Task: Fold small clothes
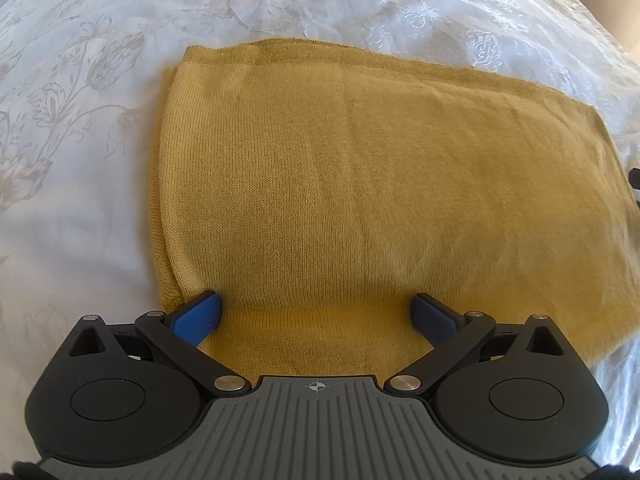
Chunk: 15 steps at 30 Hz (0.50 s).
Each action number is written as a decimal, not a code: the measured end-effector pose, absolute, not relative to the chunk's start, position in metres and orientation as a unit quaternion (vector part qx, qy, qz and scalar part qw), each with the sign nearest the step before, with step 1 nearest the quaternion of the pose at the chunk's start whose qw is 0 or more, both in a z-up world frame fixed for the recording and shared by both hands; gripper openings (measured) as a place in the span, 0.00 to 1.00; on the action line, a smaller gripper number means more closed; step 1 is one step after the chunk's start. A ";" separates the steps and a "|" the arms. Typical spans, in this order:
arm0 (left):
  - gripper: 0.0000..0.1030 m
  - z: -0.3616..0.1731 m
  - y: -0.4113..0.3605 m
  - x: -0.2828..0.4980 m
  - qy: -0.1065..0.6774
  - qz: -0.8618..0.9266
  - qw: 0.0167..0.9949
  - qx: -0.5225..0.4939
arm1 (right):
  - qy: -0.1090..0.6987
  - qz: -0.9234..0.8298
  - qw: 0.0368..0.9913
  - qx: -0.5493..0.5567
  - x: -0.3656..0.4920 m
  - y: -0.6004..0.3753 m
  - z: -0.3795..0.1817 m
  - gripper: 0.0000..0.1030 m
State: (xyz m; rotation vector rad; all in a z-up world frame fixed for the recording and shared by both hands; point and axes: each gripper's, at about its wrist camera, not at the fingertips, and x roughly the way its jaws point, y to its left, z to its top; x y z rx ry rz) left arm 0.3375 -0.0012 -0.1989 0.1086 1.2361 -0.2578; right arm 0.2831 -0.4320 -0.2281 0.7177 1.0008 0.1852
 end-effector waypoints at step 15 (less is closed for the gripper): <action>0.84 -0.154 -0.025 0.341 0.546 -0.115 0.829 0.042 | 0.456 0.155 0.797 0.364 0.304 -0.417 -0.248 1.00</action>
